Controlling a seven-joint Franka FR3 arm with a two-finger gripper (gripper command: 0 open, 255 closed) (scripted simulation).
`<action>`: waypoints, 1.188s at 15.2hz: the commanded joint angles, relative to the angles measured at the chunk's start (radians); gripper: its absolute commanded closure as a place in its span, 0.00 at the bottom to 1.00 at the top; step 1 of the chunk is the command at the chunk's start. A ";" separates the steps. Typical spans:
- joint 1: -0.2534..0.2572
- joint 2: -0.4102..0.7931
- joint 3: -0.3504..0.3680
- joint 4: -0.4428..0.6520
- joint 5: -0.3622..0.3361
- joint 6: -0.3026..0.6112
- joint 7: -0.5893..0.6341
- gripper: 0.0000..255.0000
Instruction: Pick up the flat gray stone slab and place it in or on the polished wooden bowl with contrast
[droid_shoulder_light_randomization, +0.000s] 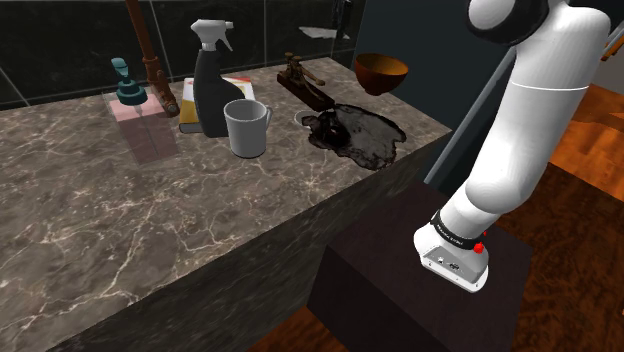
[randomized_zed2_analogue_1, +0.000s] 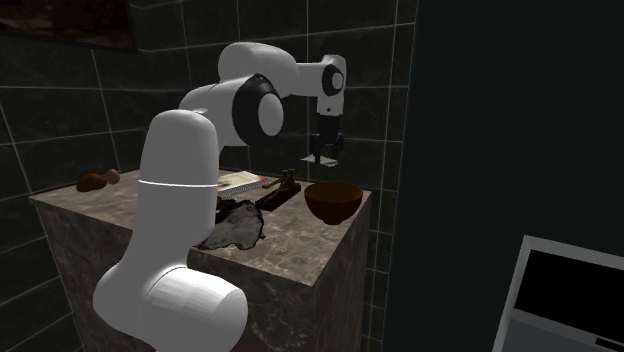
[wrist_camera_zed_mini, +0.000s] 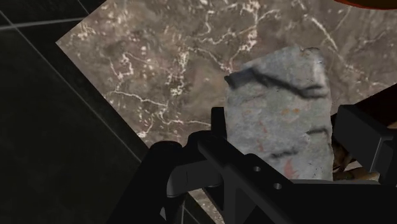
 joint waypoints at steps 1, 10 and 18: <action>-0.001 0.007 0.000 0.037 0.001 -0.031 0.002 1.00; -0.024 -0.176 -0.024 -0.157 -0.028 -0.020 -0.052 1.00; -0.070 -0.431 -0.072 -0.442 -0.086 0.011 -0.147 1.00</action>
